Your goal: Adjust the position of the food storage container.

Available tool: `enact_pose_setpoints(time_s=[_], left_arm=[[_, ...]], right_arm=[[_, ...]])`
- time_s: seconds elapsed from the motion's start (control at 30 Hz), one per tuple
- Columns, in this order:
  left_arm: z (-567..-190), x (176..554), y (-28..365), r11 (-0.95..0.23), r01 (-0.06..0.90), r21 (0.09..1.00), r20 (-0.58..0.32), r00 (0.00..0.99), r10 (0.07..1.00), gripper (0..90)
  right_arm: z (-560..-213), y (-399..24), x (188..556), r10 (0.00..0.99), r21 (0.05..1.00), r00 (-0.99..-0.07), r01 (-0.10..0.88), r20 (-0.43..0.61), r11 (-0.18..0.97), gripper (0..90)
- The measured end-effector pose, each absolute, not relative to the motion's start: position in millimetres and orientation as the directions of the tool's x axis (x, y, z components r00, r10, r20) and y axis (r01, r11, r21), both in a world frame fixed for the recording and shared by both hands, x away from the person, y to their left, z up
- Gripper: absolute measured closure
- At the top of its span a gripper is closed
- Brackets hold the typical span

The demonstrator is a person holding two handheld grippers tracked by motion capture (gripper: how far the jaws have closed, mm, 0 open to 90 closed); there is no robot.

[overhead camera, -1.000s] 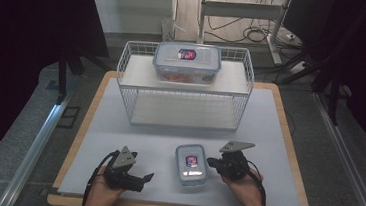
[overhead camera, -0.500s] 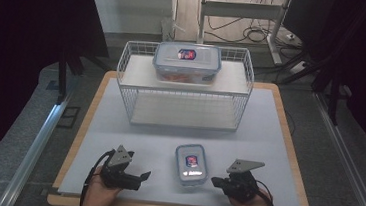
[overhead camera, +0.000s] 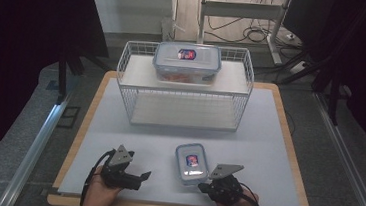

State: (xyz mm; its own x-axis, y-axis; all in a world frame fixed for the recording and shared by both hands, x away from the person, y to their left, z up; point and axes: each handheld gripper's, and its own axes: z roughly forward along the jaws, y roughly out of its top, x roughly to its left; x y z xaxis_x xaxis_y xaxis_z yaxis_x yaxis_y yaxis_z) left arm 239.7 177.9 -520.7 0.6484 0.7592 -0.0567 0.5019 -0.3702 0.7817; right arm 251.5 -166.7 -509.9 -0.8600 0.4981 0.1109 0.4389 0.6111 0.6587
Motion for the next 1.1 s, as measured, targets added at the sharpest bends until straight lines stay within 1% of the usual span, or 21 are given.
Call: enact_pose_setpoints(time_s=[0.27,0.43,0.5,0.57,0.7,0.8,0.83,0.97,1.03,1.1], left_arm=[[-521,243,175,-0.379,0.514,0.770,-0.066,0.655,0.753,8.4],[-520,247,172,-0.392,0.529,0.753,-0.049,0.639,0.768,8.5],[-520,250,172,-0.380,0.539,0.752,-0.061,0.631,0.773,10.9],[-520,253,172,-0.383,0.538,0.751,-0.050,0.625,0.779,13.4],[-513,265,173,-0.334,0.530,0.780,-0.088,0.621,0.779,27.2],[-512,279,170,-0.319,0.521,0.792,-0.104,0.630,0.770,43.4],[-513,284,167,-0.319,0.527,0.787,-0.112,0.631,0.767,47.0],[-517,306,149,-0.358,0.523,0.774,-0.099,0.657,0.747,68.7],[-518,318,140,-0.365,0.518,0.774,-0.105,0.673,0.732,77.0],[-520,329,129,-0.361,0.518,0.775,-0.122,0.684,0.719,82.2]], right_arm=[[-509,-185,273,0.585,0.666,-0.801,0.506,0.126,0.549,89.7],[-511,-185,286,0.615,0.676,-0.782,0.507,0.100,0.534,89.8],[-511,-186,291,0.632,0.678,-0.770,0.512,0.090,0.527,89.7],[-512,-188,295,0.644,0.682,-0.760,0.516,0.086,0.518,89.8],[-512,-192,300,0.658,0.689,-0.747,0.527,0.096,0.497,89.7],[-511,-192,299,0.662,0.690,-0.744,0.526,0.092,0.496,89.2],[-510,-192,298,0.660,0.690,-0.746,0.525,0.091,0.498,89.1],[-510,-189,296,0.658,0.687,-0.748,0.522,0.086,0.505,88.7],[-510,-188,295,0.656,0.688,-0.750,0.522,0.088,0.504,88.6],[-509,-189,294,0.655,0.689,-0.750,0.520,0.087,0.504,88.5]])
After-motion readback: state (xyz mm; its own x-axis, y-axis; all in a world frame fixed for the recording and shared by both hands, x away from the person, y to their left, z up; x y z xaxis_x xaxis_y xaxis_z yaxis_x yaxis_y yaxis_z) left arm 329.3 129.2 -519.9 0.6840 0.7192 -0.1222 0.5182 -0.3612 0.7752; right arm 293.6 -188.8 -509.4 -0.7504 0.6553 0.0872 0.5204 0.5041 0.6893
